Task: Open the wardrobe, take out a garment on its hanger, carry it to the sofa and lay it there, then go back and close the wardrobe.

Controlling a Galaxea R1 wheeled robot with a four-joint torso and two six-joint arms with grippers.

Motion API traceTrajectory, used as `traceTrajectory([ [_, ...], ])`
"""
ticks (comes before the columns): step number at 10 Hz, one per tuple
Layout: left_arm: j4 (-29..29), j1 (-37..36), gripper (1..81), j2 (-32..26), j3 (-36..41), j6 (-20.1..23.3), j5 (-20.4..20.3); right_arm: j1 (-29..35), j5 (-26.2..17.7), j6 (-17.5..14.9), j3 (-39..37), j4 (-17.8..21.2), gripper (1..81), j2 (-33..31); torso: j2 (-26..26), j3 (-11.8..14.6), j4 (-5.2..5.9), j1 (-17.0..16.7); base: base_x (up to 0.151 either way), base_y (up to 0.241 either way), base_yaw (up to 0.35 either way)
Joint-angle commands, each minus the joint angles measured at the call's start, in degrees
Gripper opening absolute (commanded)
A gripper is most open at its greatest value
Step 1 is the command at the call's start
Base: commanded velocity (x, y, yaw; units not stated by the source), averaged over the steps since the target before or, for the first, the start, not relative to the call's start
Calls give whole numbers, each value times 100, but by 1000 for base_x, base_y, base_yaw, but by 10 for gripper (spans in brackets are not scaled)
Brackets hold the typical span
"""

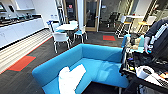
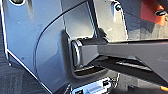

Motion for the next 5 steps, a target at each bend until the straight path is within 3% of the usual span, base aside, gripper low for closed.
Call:
traceTrajectory([
  [1, 87, -111, 811, -24, 35, 22, 165, 53, -354, -13, 18, -32, 811, -15, 0, 0, 0, 1, 0, 0, 0],
  [4, 96, -112, 811, -24, 35, 31, 165, 61, -354, -13, 18, -24, 811, -7, 0, 0, 0, 1, 0, 0, 0],
  [5, 96, -112, 811, -33, 35, 31, 165, 53, -354, -13, 18, -24, 811, -7, 0, 0, 0, 1, -65, 0, 0],
])
